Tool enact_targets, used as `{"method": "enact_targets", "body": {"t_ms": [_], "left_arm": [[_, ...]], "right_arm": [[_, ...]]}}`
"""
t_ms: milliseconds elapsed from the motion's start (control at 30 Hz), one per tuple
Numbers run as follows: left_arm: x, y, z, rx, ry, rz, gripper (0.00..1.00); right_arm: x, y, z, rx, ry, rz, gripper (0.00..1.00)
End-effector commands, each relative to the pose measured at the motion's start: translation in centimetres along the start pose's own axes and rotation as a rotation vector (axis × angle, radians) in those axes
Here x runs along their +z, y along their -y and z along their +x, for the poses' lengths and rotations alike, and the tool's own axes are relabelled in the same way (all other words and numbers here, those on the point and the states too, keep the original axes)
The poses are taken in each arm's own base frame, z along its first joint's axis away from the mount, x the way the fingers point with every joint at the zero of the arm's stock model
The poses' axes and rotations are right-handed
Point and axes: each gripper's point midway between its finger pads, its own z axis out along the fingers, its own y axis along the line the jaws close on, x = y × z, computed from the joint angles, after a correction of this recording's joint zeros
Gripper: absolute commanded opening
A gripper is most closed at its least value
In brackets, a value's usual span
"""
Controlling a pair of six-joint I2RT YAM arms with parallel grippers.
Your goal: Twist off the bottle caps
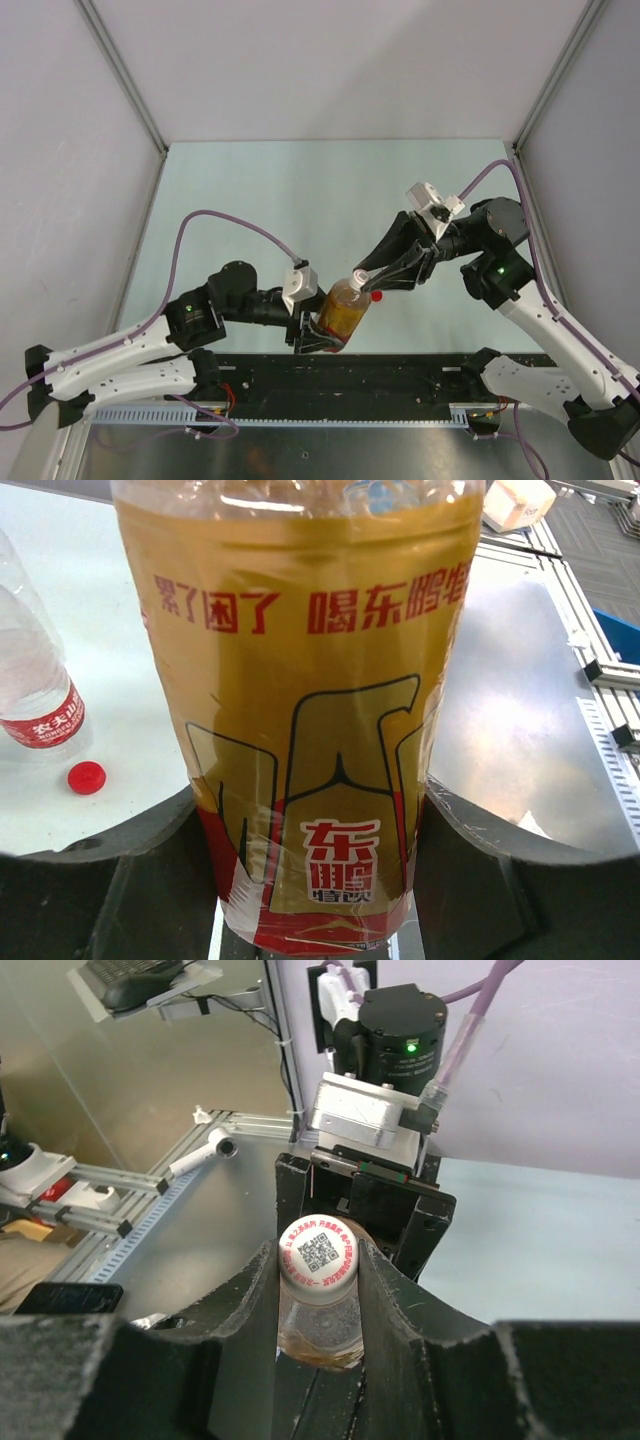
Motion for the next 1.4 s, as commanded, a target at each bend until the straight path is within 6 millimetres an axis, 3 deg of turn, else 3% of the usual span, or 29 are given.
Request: {"method": "enact_targets", "body": {"t_ms": [0,233,433,667,967,1067,1367], "left_arm": [[-0.3,1.6,-2.3,0.134,0.100,0.076,0.43],[-1.1,-2.8,-1.6,0.108,0.106,-0.186,0.46],[-2.1,-6.1,-1.1,0.086,0.076,-0.381,0.46],[-3.3,-10.5,0.3,0.020,-0.027,-0.647,0.45],[-5.3,-14.1,2.4,-0.019,-0.182,-0.934,0.46],[-6.1,-14.8,2.7,-0.032,-0.198,-1.010,0.46],[-7.1,-15.7,3.6,-0.048,-0.244,-1.115,0.48]], "right_arm": [[-0.8,4.5,-0.9,-0.006,0.078,0.253,0.18],[-2.2,4.7,-3.8,-0.066,0.177,0.407,0.71],[-3.4,5.3,-5.2,-0.078,0.237,0.516,0.96],[-5.3,9.4,-4.8,0.078,0.315,0.731,0.99],[-6.6,13.9,-1.4,0.313,0.332,0.911,0.99],[-6.5,14.7,-0.2,0.370,0.317,0.935,0.99],[-4.3,16.2,2.4,0.460,0.225,0.930,0.85]]}}
